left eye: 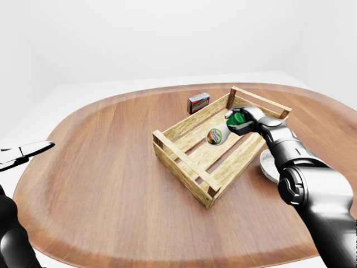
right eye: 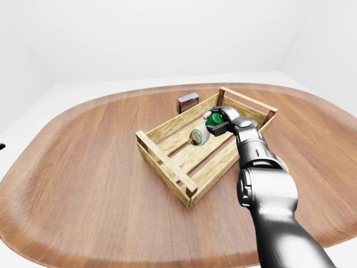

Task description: Pick up the salad dressing and put it in the tray.

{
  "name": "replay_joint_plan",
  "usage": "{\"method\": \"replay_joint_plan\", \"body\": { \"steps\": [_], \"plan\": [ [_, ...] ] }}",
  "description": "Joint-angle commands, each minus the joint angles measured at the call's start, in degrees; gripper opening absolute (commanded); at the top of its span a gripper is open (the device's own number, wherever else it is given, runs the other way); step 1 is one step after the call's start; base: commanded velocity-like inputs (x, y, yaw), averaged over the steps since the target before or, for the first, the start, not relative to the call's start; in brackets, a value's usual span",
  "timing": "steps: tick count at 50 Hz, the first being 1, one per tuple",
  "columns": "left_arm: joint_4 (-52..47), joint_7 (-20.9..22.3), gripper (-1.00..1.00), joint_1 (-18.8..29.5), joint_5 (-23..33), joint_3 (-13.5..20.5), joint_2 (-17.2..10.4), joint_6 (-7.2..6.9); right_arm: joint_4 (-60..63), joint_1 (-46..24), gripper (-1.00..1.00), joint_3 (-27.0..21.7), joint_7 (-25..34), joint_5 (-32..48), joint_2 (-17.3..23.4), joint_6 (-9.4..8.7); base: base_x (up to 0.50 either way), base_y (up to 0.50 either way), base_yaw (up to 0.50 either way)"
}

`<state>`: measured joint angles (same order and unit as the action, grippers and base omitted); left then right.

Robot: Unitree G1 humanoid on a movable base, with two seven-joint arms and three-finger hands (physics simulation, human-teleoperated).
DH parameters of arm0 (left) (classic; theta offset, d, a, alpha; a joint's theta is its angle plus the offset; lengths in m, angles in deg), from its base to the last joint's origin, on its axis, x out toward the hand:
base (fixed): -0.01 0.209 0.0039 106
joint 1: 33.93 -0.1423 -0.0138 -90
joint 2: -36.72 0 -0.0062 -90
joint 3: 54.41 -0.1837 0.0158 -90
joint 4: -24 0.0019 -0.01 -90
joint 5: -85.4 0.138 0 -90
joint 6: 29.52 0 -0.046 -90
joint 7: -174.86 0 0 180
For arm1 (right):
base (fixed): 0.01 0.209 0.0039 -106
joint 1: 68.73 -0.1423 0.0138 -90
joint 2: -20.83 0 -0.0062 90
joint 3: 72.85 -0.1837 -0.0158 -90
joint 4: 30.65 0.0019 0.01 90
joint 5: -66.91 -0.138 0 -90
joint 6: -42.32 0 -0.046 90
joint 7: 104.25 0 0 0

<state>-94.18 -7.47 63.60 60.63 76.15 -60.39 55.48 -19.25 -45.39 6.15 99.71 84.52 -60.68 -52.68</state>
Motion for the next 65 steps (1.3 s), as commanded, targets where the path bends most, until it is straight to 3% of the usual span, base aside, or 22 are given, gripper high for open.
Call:
{"method": "replay_joint_plan", "body": {
  "steps": [1,5,24,30,40,58,65],
  "plan": [
    [0.6,0.2,1.00,-0.2,-0.1,0.3,-0.1,0.00,0.4,1.0,-1.00,-1.7,-8.5,2.0,-1.9,0.00,0.00,0.00,0.00],
    [0.5,0.2,1.00,-0.3,-0.3,0.5,-0.2,0.00,0.2,1.4,-1.00,0.2,-8.5,6.1,-2.8,0.00,0.00,0.00,0.00],
    [1.3,0.1,1.00,-0.2,-0.4,0.2,-0.1,0.00,-0.1,0.4,-1.00,-0.2,-8.0,11.4,-4.4,0.00,0.00,0.00,0.00],
    [1.8,0.2,1.00,-0.3,0.7,-1.2,0.4,0.00,-0.4,0.7,-1.00,1.1,-3.4,14.7,-5.2,0.00,0.00,0.00,0.00],
    [3.1,0.9,1.00,-0.3,0.7,-0.7,0.4,0.00,-0.6,0.3,-1.00,1.9,3.7,19.1,-6.5,0.00,0.00,0.00,0.00],
    [4.0,0.9,1.00,-0.4,0.9,-1.2,0.4,0.00,-0.9,-0.4,-1.00,2.9,7.7,25.7,-6.6,0.00,0.00,0.00,0.00],
    [4.1,1.0,1.00,-0.5,0.9,-1.0,0.5,0.00,-0.9,0.0,-1.00,2.1,5.6,26.4,-6.8,0.00,0.00,0.00,0.00]
  ]
}}
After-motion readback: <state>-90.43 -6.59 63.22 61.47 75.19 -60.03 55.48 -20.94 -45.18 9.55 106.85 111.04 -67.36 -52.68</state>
